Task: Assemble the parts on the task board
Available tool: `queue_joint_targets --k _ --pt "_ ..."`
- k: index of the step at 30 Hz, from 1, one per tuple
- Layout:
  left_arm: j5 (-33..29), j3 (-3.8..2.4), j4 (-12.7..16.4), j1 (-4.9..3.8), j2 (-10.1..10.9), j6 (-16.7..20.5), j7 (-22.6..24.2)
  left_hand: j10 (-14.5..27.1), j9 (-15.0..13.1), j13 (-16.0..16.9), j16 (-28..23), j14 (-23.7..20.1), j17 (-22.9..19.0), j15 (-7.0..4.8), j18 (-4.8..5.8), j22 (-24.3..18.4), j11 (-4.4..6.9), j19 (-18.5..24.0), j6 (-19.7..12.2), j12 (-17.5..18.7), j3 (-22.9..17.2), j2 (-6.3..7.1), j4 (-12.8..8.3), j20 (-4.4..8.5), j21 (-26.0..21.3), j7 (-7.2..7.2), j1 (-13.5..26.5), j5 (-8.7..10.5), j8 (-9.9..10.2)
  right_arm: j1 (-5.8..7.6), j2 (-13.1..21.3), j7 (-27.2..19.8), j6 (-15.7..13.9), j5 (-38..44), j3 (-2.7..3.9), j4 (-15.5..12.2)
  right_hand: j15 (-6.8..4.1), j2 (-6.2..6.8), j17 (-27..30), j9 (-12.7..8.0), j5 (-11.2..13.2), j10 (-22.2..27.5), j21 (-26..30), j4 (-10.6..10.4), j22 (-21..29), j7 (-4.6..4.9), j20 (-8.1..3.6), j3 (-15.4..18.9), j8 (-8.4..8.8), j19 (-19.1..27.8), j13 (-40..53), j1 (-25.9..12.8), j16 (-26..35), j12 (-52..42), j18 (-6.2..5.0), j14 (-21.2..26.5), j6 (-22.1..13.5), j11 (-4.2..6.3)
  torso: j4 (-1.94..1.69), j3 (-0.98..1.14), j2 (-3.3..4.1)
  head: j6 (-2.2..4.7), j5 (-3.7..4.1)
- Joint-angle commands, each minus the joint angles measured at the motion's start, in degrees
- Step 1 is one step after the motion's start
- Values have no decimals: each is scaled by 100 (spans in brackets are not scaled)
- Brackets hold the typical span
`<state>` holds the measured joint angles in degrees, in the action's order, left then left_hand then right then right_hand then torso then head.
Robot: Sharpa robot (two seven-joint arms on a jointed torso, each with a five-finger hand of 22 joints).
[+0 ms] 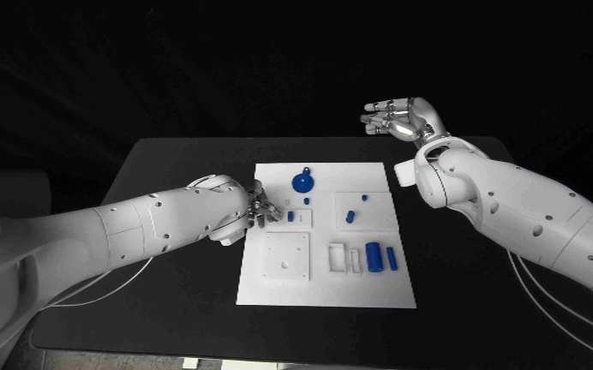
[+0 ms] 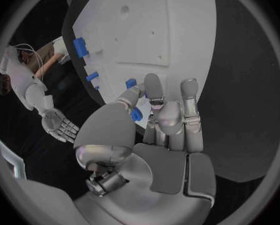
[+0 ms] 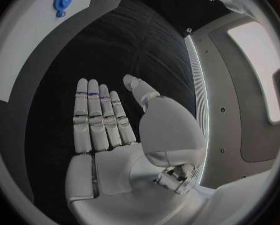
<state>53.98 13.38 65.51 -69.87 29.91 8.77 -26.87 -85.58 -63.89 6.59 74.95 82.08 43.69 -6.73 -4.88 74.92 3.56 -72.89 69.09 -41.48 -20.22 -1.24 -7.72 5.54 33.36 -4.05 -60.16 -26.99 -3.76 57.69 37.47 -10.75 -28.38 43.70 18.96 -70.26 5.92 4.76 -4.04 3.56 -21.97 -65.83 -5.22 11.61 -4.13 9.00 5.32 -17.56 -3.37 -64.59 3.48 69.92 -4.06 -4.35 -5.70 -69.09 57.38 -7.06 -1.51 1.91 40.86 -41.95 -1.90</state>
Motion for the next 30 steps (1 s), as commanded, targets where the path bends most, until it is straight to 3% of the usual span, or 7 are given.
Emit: queue_joint_targets --k 1,13,30 --pt "-36 38 8 67 -40 -301 -81 -128 9 6 24 8 4 -46 -34 105 152 -4 672 -7 -283 -91 -299 -27 18 646 -29 7 -30 -4 -6 -47 83 12 1 -5 12 7 9 -3 -37 28 39 -1 5 0 12 -38 -15 12 -8 -54 16 20 -27 43 -2 10 -1 5 -1 -2 -3" --pt "-70 38 -83 67 -103 -539 -117 -128 33 19 -15 0 -57 -46 16 100 128 11 698 -8 -146 -86 -147 7 -10 654 63 161 -32 -5 -11 -45 83 12 1 -4 12 7 9 -3 -37 28 39 -1 5 0 12 -38 -15 12 -8 -54 16 20 -27 43 -2 10 1 6 -2 -12 -5" --pt "-90 38 -143 66 -135 -566 -94 -128 86 45 -21 1 -71 -61 97 99 141 -11 714 1 71 97 184 64 -71 683 117 322 -30 -5 -14 -38 81 12 1 -5 12 7 9 -3 -37 28 39 -1 5 0 12 -38 -15 12 -8 -54 16 20 -27 43 -2 10 1 0 1 -9 3"
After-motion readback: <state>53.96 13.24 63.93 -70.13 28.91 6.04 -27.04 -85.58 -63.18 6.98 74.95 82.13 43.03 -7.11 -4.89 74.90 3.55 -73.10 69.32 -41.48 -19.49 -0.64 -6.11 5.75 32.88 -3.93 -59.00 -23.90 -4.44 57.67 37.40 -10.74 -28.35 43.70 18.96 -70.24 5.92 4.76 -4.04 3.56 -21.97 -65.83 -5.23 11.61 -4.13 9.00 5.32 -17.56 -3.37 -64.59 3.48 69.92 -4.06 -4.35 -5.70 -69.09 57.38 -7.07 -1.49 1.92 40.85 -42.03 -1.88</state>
